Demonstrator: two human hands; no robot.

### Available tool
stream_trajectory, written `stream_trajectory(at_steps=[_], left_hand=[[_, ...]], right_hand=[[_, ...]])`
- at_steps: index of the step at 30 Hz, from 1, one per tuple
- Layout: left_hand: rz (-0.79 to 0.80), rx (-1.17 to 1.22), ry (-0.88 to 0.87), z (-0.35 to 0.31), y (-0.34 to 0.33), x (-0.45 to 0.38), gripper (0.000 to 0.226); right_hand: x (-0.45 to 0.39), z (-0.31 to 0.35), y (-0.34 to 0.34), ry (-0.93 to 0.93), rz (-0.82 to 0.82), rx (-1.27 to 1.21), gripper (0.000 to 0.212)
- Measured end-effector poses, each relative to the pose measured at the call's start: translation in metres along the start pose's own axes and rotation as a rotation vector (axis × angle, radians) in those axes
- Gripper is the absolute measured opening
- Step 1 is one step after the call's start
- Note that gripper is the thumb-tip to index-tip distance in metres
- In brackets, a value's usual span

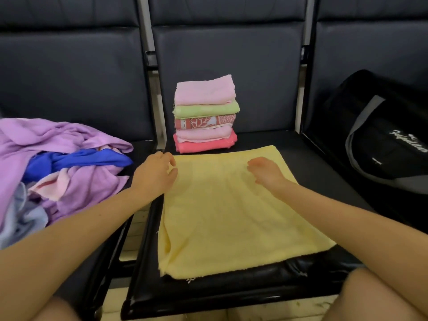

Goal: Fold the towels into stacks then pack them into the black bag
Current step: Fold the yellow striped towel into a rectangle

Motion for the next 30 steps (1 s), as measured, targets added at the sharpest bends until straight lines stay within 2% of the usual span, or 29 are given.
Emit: stream_trajectory(at_steps=[2,5,8,11,15,19,22,24,27,30], left_hand=[[0.084,-0.031,-0.041,-0.008,0.006,0.013,0.012],[0.233,-0.001,-0.067,-0.014,0.013,0.032,0.032],[0.387,0.025,-0.04,-0.017,0.022,0.054,0.05],[0.504,-0.01,-0.034,-0.02,0.031,0.079,0.056],[0.583,-0.03,-0.028,-0.031,0.045,0.111,0.061],[0.718,0.012,-0.021,-0.036,0.057,0.129,0.053],[0.724,0.3,0.135,-0.034,0.058,0.134,0.028],[0.63,0.511,0.219,-0.032,0.06,0.133,0.013],[0.505,0.931,0.361,-0.028,0.064,0.129,0.014],[0.518,1.141,0.372,-0.033,0.065,0.128,0.019]], right_hand=[[0.023,0.009,-0.013,0.056,0.152,-0.021,0.022],[0.054,0.022,-0.026,0.139,0.374,0.02,0.015],[0.085,0.03,-0.036,0.252,0.55,0.183,0.015],[0.11,0.027,-0.045,0.378,0.693,0.352,0.013],[0.123,0.021,-0.045,0.445,0.68,0.44,0.007],[0.131,0.019,-0.038,0.48,0.641,0.447,0.018],[0.14,0.016,-0.035,0.538,0.589,0.45,0.024],[0.144,0.012,-0.037,0.593,0.552,0.479,0.027],[0.149,0.006,-0.042,0.668,0.502,0.552,0.031],[0.15,0.003,-0.042,0.673,0.463,0.544,0.032]])
Point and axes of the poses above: each hand's wrist, its own x-axis away from the middle knuckle, its own y-axis out of the back of the hand, z = x × y, the point moved 1 cm from there along -x, towards the middle knuckle, and after that the axes turned 2 degrees about -y, right-handed, at the moved point
